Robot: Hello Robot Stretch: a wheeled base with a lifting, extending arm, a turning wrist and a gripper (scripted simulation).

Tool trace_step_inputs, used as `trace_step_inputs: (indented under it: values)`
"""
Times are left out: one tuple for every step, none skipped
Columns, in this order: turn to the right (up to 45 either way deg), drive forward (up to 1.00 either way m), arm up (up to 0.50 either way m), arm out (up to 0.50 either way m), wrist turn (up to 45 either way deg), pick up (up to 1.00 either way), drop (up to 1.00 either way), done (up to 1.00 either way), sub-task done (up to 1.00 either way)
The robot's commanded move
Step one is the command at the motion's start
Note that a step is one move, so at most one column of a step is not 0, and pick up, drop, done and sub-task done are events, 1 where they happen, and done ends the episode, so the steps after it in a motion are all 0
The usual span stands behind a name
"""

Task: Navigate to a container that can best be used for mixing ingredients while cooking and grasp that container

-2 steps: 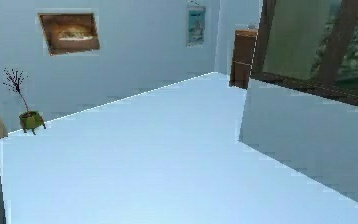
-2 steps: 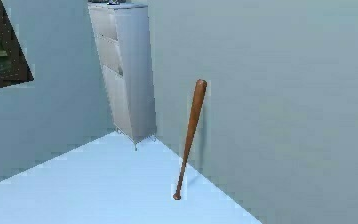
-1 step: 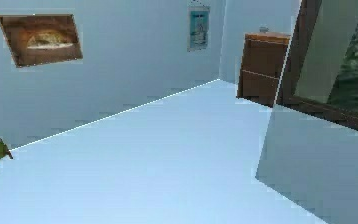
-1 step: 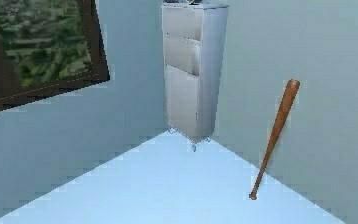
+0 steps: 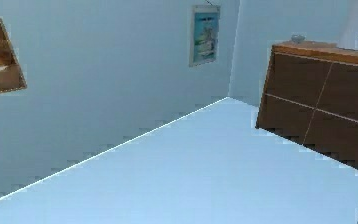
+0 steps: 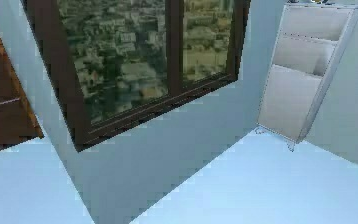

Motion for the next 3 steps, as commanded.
trace_step_inputs:
  values:
    - [15.0, 0.0, 0.0, 0.0, 0.0, 0.0, 0.0, 0.0, 0.0]
    - [0.0, 0.15, 0.0, 0.0, 0.0, 0.0, 0.0, 0.0, 0.0]
    - [-9.0, 0.0, 0.0, 0.0, 0.0, 0.0, 0.0, 0.0, 0.0]
